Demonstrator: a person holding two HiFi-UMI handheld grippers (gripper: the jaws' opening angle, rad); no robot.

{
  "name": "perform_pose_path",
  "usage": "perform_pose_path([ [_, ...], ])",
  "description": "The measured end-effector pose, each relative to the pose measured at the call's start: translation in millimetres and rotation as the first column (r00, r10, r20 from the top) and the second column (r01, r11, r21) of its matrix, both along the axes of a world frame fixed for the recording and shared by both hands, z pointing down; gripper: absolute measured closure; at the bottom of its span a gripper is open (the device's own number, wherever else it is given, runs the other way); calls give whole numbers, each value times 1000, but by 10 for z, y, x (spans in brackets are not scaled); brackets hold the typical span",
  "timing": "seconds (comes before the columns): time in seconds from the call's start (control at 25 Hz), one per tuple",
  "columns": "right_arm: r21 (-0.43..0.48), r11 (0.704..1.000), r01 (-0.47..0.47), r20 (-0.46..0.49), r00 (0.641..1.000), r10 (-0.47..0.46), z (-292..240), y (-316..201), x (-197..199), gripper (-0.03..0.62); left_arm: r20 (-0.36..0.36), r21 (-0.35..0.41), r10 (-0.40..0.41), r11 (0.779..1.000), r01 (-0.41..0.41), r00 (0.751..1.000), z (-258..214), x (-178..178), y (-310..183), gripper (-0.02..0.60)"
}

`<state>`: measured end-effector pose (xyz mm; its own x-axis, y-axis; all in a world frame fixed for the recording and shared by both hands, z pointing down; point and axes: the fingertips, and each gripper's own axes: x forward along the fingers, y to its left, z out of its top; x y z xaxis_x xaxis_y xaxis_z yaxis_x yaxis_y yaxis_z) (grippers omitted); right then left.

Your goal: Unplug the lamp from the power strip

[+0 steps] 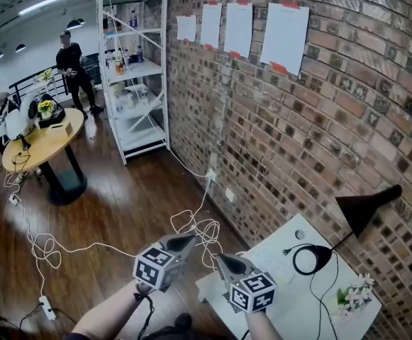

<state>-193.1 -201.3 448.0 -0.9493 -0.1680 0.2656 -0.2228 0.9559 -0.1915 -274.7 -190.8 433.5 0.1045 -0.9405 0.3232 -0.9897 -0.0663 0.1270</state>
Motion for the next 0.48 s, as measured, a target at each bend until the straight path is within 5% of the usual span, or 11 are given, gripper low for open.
perform_pose_path([
  [0.48, -48, 998, 35, -2, 999, -35, 152, 513, 897, 586, -1, 7, -75, 997, 75, 997, 8, 722, 530, 581],
])
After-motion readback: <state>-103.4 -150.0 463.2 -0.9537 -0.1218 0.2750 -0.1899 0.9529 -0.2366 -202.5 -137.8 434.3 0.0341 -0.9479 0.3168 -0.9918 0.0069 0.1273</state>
